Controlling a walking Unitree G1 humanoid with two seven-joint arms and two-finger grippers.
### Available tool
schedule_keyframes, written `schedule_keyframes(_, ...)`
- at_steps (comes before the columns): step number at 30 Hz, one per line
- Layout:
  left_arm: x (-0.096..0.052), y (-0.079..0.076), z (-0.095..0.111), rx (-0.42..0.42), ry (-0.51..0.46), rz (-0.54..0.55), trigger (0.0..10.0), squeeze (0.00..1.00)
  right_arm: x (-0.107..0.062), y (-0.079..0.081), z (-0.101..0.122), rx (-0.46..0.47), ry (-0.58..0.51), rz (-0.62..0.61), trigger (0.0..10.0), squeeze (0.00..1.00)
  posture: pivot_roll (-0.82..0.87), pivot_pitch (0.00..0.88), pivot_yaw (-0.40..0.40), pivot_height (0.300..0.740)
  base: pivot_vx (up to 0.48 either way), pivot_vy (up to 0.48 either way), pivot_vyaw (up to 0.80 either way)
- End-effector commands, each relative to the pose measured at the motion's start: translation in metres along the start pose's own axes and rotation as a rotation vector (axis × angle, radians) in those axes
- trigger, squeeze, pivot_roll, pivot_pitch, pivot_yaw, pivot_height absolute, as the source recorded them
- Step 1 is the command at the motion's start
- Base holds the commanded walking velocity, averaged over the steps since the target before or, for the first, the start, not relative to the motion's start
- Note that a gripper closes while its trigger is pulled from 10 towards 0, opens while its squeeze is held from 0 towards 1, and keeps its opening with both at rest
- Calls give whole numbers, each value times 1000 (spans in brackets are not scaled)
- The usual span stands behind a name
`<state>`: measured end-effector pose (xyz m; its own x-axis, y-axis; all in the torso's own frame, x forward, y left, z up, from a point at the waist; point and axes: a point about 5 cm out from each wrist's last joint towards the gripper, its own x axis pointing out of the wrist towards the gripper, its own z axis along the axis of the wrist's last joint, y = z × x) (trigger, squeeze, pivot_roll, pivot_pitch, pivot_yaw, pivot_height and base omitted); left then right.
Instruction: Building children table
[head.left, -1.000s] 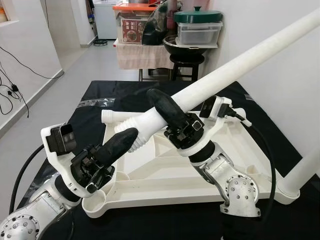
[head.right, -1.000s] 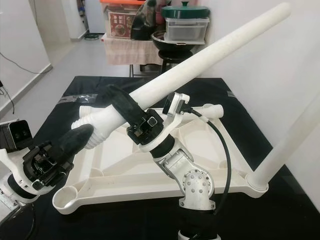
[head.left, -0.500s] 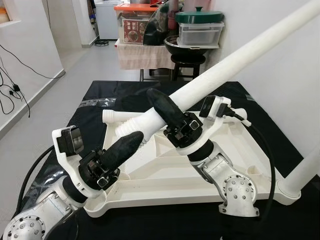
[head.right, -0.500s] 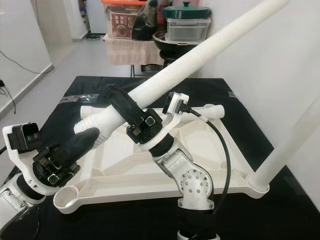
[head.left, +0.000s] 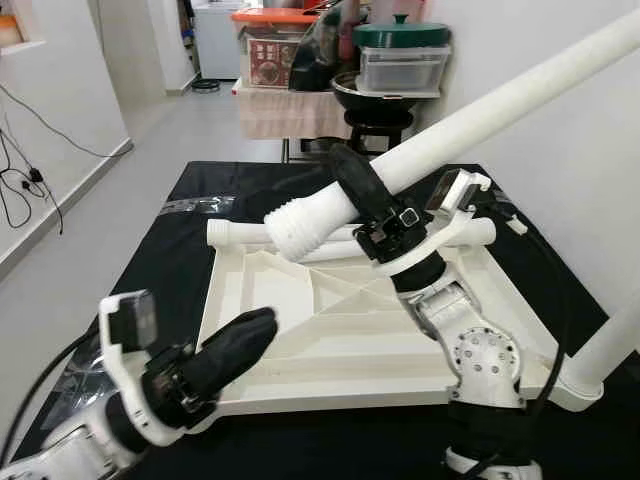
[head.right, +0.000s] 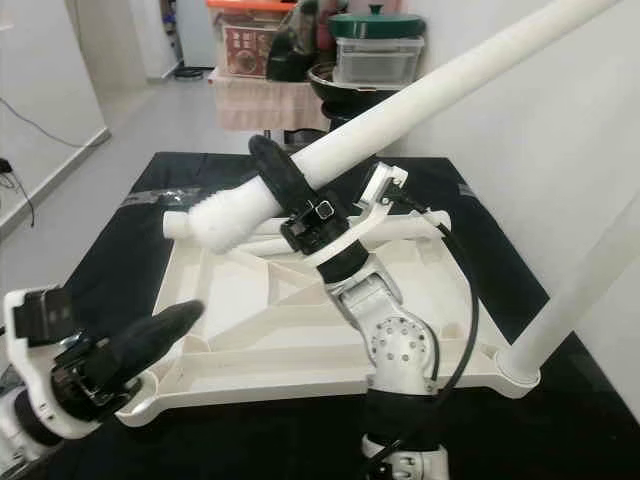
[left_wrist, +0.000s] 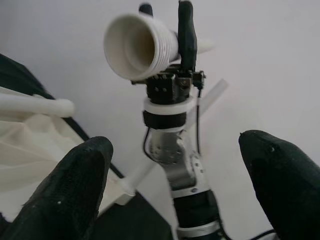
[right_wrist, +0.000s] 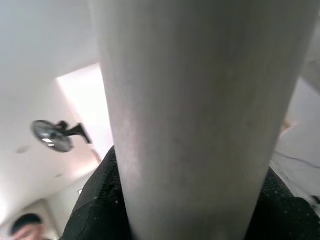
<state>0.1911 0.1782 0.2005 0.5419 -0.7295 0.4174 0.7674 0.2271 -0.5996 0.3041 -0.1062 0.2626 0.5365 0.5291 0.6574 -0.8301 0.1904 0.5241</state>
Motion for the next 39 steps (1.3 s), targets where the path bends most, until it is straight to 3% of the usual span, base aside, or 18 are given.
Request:
schedule_keyframes(1,-4,5,4,57,6,81,10000,1000,-1,-5,5,-49,1,-46,0,0,-36,0,-33,740,0,0,0)
schedule_keyframes(2,-2,9,6,102,10,142,10000,1000,-5,-12,8,-92,16,-91,0,0,-36,0,-34,740,0,0,0)
schedule_keyframes(5,0,12,7,134,14,191,10000,1000,-8,-16,10,-124,29,-122,0,0,-36,0,-34,740,0,0,0)
schedule_keyframes(6,5,15,7,167,23,226,10000,1000,-11,-21,10,-171,57,-153,706,0,-35,0,-34,740,0,0,0)
schedule_keyframes(7,5,15,7,167,23,226,10000,1000,-11,-21,10,-171,57,-153,706,0,-35,0,-34,740,0,0,0)
schedule_keyframes(8,15,18,6,206,34,264,10000,867,-16,-26,9,-234,103,-189,10000,0,-36,0,-29,740,0,0,0)
schedule_keyframes(9,23,20,6,233,40,281,10000,137,-20,-30,6,-266,130,-210,10000,0,-38,0,-26,740,0,0,0)
schedule_keyframes(13,28,21,5,249,43,290,10000,137,-22,-32,5,-284,147,-222,10000,0,-38,0,-24,740,0,0,0)
schedule_keyframes(14,39,22,3,281,66,284,10000,0,-27,-31,3,-315,164,-225,10000,0,-48,0,-9,740,0,0,0)
schedule_keyframes(23,45,36,-4,306,91,340,10000,0,-37,-31,6,-376,187,-240,10000,0,-64,0,0,740,0,0,0)
schedule_keyframes(29,37,59,-1,342,64,489,10000,0,-44,-31,3,-428,227,-234,10000,0,-68,0,-11,740,0,0,0)
schedule_keyframes(31,30,69,-1,430,126,573,10000,0,-42,-29,-1,-453,261,-217,10000,0,-75,0,-4,740,0,0,0)
schedule_keyframes(32,30,69,-1,430,126,573,10000,0,-42,-29,-1,-453,261,-217,10000,0,-75,0,-4,740,0,0,0)
schedule_keyframes(33,28,70,-3,488,179,587,10000,0,-40,-27,-5,-469,283,-205,10000,0,-73,0,6,740,0,0,0)
schedule_keyframes(39,28,70,-5,478,196,575,10000,0,-45,-25,-10,-479,302,-192,10000,0,-61,0,20,740,0,0,0)
